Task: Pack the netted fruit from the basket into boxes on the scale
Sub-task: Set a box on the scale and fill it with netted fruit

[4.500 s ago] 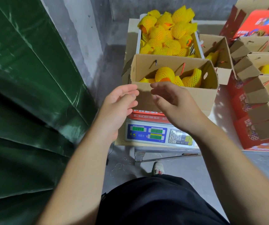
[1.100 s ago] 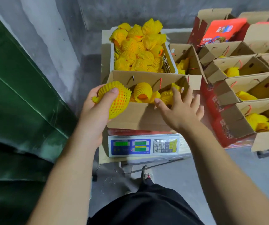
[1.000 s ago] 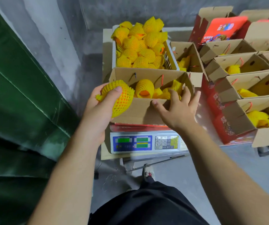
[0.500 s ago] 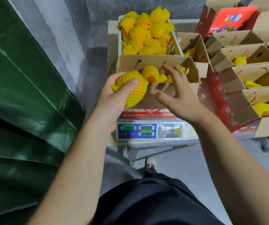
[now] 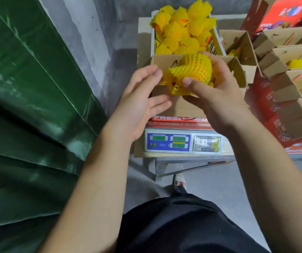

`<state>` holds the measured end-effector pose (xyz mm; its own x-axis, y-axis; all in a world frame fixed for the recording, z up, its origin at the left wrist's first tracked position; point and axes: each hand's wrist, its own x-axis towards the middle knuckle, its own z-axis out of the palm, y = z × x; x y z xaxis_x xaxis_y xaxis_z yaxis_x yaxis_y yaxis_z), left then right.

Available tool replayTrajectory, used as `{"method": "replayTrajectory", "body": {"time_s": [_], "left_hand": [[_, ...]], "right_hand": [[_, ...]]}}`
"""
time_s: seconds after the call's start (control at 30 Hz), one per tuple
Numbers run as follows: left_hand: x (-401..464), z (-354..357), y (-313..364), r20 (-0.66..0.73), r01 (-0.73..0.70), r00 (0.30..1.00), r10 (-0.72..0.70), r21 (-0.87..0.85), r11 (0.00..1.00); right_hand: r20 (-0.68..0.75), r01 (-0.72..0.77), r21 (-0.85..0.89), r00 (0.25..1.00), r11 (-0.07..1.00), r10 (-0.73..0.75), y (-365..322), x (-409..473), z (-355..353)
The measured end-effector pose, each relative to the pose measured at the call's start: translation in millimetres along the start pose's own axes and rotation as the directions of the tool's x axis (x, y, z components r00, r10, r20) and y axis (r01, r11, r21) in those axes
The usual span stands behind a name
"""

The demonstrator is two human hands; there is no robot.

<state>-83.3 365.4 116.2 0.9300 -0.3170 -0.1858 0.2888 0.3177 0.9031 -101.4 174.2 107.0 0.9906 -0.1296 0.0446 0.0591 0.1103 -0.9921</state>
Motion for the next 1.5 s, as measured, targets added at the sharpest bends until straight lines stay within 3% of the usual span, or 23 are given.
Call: {"method": "replayTrajectory", "body": {"time_s": [0.17, 0.33, 0.4, 0.57, 0.6, 0.67, 0.7, 0.77, 0.8, 0.87, 0.93, 0.97, 1.13, 1.27, 1.4, 1.5], "left_hand": [[0.7, -4.9, -5.7, 0.062, -0.011, 0.998, 0.006, 0.077, 0.997], [6.2, -10.7, -9.5, 0.056, -0.035, 0.998, 0.029, 0.104, 0.994], [8.9, -14.8, -12.3, 0.042, -0.039, 0.998, 0.036, 0.086, 0.995], [15.6, -26.2, -10.3, -0.189, -0.05, 0.98, 0.069, 0.102, 0.994], [16.5, -27.5, -9.0, -0.216, -0.041, 0.975, 0.059, 0.086, 0.995], [18.0, -28.3, -7.5, -0.246, -0.022, 0.968, 0.039, 0.074, 0.997], [18.3, -27.2, -7.5, -0.251, -0.012, 0.968, 0.03, 0.074, 0.997], [18.7, -24.6, -8.7, -0.244, 0.005, 0.97, 0.014, 0.079, 0.997], [18.6, -23.3, -9.5, -0.235, 0.013, 0.972, 0.008, 0.087, 0.996], [17.3, -21.8, -10.3, -0.22, 0.026, 0.975, 0.0, 0.116, 0.993], [15.2, -21.4, -10.4, -0.214, 0.034, 0.977, -0.001, 0.151, 0.988], [13.9, -21.8, -10.4, -0.213, 0.037, 0.977, -0.001, 0.166, 0.986], [8.1, -23.7, -13.3, -0.233, 0.063, 0.972, -0.016, 0.196, 0.979], [6.4, -22.0, -14.1, -0.239, 0.082, 0.971, -0.031, 0.208, 0.975], [6.2, -21.3, -14.3, -0.246, 0.083, 0.969, -0.024, 0.235, 0.968], [6.4, -19.4, -16.8, -0.245, 0.09, 0.969, -0.023, 0.267, 0.96]], "right_hand": [[0.05, -0.091, 0.136, 0.995, 0.987, 0.085, 0.7, -8.0, 20.7], [-0.038, -0.195, 0.378, 0.974, 0.905, 0.226, 1.2, -5.2, 29.7], [-0.133, -0.171, 0.349, 0.964, 0.921, 0.23, 3.9, 2.6, 23.8], [-0.386, -0.058, 0.298, 0.906, 0.953, 0.176, -5.0, 41.1, -8.5], [-0.422, -0.035, 0.229, 0.897, 0.973, 0.131, -7.2, 50.0, -11.4], [-0.458, -0.016, -0.077, 0.889, 0.997, -0.021, -5.5, 66.5, -11.2], [-0.422, -0.014, -0.275, 0.9, 0.961, -0.107, -2.2, 73.9, -8.0], [-0.22, 0.017, -0.625, 0.956, 0.78, -0.197, 9.5, 90.6, 1.4], [-0.105, 0.027, -0.756, 0.981, 0.654, -0.162, 16.0, 99.6, 6.3], [0.062, 0.025, -0.895, 0.996, 0.445, 0.069, 25.0, 113.8, 18.7], [0.117, 0.021, -0.948, 0.951, 0.318, 0.287, 27.6, 120.5, 28.0], [0.131, 0.038, -0.958, 0.94, 0.285, 0.315, 27.5, 121.7, 30.1], [0.241, 0.193, -0.94, 0.959, 0.282, 0.146, 24.0, 107.0, 36.9], [0.276, 0.225, -0.95, 0.93, 0.218, 0.244, 27.1, 99.1, 41.2], [0.316, 0.313, -0.947, 0.883, 0.067, 0.347, 29.3, 103.7, 40.3], [0.316, 0.325, -0.945, 0.87, 0.043, 0.378, 28.6, 111.4, 38.3]]}}
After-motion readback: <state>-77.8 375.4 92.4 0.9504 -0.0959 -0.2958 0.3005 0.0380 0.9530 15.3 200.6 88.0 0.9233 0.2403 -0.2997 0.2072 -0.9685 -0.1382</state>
